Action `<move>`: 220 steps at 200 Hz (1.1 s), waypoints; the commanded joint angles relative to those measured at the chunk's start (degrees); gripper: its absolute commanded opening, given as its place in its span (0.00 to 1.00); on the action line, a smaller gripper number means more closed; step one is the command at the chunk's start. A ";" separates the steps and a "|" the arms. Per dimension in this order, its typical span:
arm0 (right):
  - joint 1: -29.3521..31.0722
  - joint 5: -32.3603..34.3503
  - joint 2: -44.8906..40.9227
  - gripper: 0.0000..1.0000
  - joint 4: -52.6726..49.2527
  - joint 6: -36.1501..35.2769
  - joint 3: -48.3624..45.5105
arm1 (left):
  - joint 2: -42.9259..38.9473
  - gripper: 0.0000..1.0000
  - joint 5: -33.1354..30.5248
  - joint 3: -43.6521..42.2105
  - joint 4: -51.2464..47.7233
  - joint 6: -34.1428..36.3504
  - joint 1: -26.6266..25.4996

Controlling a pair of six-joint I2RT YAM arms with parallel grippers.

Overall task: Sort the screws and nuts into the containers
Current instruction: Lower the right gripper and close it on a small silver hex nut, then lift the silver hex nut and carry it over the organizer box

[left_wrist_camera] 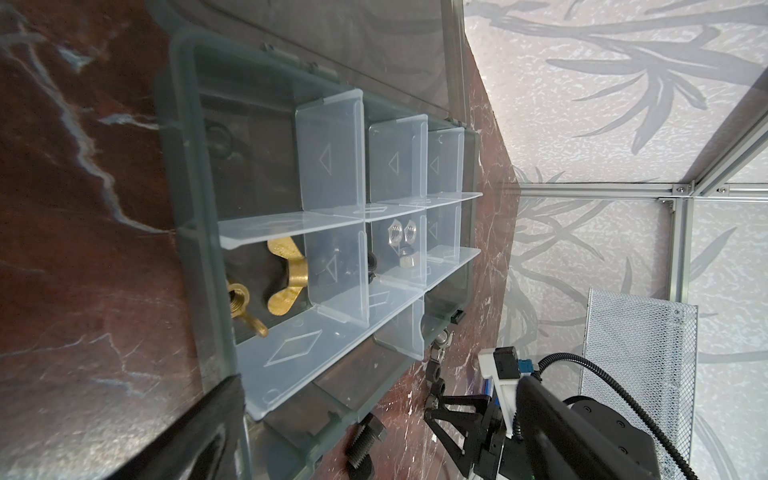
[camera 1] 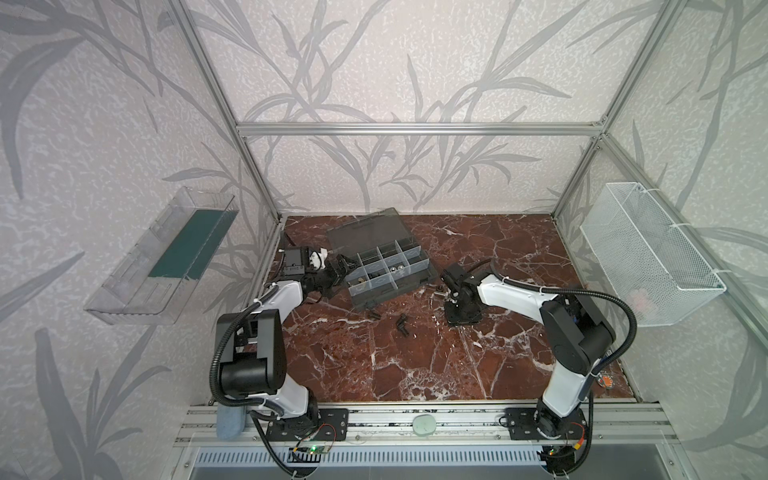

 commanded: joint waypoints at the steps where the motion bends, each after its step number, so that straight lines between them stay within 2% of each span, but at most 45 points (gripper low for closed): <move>1: -0.29 0.18 1.22 0.43 -0.10 0.84 -0.83 | 0.72 0.99 0.53 1.12 0.12 0.23 -0.13; 34: -0.21 0.37 1.51 0.35 -0.89 0.57 -0.86 | 0.79 0.99 0.44 1.18 0.20 0.32 -0.10; 108: -0.27 1.33 2.50 0.25 -1.05 -0.13 -1.21 | 0.99 0.99 0.63 0.83 0.51 0.32 -0.13; 125: -0.28 1.57 2.76 0.16 -0.80 -0.56 -1.45 | 0.89 0.99 0.63 0.71 0.46 0.39 -0.10; 142: -0.28 0.45 2.31 0.00 -0.08 -2.67 -1.40 | 0.73 0.99 0.64 0.67 0.43 0.39 -0.09; 152: -0.24 -0.69 1.22 0.00 0.38 -4.23 -0.92 | 0.64 1.00 0.63 0.71 0.32 0.42 -0.09; 190: -0.31 -3.16 -2.00 0.00 -4.24 -13.71 9.16 | 0.29 1.00 1.18 0.47 1.47 -0.47 -0.10; 220: -0.46 -6.08 0.14 0.00 -8.02 -20.99 21.16 | 0.18 0.99 2.20 -0.34 3.64 -1.72 -0.09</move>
